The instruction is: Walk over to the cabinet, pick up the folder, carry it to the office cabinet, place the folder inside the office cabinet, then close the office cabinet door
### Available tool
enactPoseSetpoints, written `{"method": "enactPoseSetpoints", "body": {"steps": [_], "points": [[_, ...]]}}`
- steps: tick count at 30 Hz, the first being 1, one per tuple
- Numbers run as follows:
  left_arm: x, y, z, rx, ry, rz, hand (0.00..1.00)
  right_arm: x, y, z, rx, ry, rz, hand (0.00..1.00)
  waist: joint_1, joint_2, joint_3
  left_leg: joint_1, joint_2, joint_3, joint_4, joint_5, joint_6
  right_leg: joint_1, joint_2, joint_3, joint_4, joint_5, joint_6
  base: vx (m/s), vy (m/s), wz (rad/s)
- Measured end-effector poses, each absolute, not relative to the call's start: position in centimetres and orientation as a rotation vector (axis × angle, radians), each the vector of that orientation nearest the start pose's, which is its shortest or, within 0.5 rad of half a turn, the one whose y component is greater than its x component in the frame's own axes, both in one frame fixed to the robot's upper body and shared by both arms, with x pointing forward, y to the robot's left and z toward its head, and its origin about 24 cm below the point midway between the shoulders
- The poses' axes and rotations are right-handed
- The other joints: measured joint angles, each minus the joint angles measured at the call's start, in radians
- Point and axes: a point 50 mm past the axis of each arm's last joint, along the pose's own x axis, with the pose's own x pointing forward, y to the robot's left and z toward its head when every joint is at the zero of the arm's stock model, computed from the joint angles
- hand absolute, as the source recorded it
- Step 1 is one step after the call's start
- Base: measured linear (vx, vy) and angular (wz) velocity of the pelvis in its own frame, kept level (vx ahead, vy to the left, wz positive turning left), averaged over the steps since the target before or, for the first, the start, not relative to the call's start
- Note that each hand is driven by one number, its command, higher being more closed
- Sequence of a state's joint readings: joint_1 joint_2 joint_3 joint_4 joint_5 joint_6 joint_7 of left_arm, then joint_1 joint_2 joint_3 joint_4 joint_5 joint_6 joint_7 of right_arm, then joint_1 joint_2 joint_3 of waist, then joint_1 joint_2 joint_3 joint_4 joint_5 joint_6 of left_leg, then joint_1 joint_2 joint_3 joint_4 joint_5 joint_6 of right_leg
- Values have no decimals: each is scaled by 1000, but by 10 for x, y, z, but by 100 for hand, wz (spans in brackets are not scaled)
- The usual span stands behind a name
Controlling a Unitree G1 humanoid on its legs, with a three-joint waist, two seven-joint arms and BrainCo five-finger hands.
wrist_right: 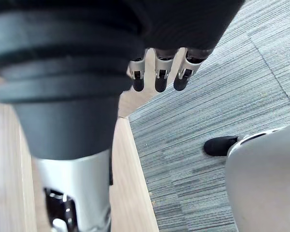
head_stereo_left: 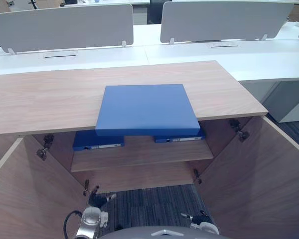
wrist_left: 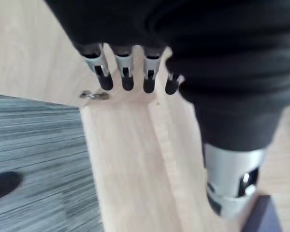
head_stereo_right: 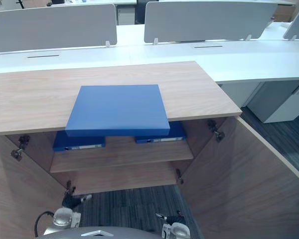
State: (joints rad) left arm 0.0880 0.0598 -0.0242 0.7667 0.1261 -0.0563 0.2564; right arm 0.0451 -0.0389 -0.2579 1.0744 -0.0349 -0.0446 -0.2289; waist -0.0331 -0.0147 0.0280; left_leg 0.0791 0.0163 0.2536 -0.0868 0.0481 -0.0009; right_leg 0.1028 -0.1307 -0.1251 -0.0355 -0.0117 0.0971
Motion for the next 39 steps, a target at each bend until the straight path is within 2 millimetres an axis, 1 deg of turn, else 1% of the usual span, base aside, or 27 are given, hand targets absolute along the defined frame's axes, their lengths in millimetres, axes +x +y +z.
{"method": "enactPoseSetpoints", "body": {"steps": [2,4,5,6,7,9,11,14,17,19,21,25,28,31,34,39], "points": [[166,180,-112,257,686,213,0,100,-207,-158,-56,1072,-454,0,0,0,0,0,0,-1,0,-2,-1,0,0,0,1,-2,-1,21,-1,0],[184,179,-90,237,558,223,0,100,-207,-158,-59,1071,-452,0,0,1,0,1,-1,-3,0,-3,-1,2,0,-1,6,-5,-3,57,-4,1],[186,179,-87,236,544,223,0,100,-207,-158,-60,1070,-451,0,0,1,0,1,-1,-3,0,-3,-1,2,0,-1,6,-6,-4,52,-6,-1],[195,178,-74,229,473,226,0,101,-207,-158,-64,1069,-446,0,0,1,0,6,-1,-3,0,-2,1,6,1,-1,6,-8,-6,51,-8,-1],[200,178,-66,225,427,229,0,101,-207,-158,-66,1069,-445,0,-1,1,-1,12,-1,-3,0,-3,0,12,1,-1,6,-9,-7,54,-9,0],[206,180,-55,226,367,231,0,102,-207,-157,-80,1067,-431,0,-1,1,-1,21,0,-5,1,-5,-3,22,2,-2,5,-12,-10,57,-14,0],[208,182,-50,231,339,235,0,102,-207,-157,-84,1066,-425,0,-1,1,0,32,0,-7,0,-8,-7,34,2,-4,4,-15,-9,25,-9,0],[209,184,-47,234,324,248,0,103,-206,-156,-100,1058,-408,0,-1,1,0,43,1,-8,0,-10,-10,44,3,-5,5,-20,-9,0,0,0],[212,187,-37,231,279,276,0,103,-206,-156,-106,1053,-403,0,-1,1,0,44,3,-10,0,-10,-10,45,3,-12,9,-23,-12,0,0,0],[214,195,-26,230,230,321,0,103,-206,-156,-109,1053,-400,0,-1,-1,0,48,3,-12,0,-10,-10,49,3,-15,12,-24,-12,-5,-6,2],[215,202,-20,236,205,353,0,103,-205,-156,-134,1052,-383,0,1,-4,0,56,3,-14,0,-10,-10,59,3,-17,12,-25,-12,-5,-7,2],[214,214,-13,219,174,421,0,103,-203,-156,-158,1054,-354,0,5,-15,-4,69,3,-24,0,-10,-10,74,3,-24,13,-34,-12,-22,-14,7],[212,214,-13,209,176,426,0,103,-203,-156,-160,1055,-352,0,7,-17,-4,70,3,-25,0,-10,-9,75,2,-24,13,-34,-11,0,0,0],[209,214,-6,198,137,430,0,102,-203,-156,-163,1057,-348,0,7,-23,-5,76,3,-25,0,-10,-9,80,2,-24,15,-35,-10,0,0,0],[209,213,-3,172,122,427,0,103,-202,-156,-193,1055,-327,0,7,-27,-7,85,2,-29,0,-10,-9,93,2,-26,16,-35,-10,6,-8,5],[212,201,-2,138,108,373,0,102,-202,-156,-195,1057,-320,0,7,-28,-6,96,3,-30,0,-10,-9,104,2,-26,18,-37,-10,0,0,0]]}}
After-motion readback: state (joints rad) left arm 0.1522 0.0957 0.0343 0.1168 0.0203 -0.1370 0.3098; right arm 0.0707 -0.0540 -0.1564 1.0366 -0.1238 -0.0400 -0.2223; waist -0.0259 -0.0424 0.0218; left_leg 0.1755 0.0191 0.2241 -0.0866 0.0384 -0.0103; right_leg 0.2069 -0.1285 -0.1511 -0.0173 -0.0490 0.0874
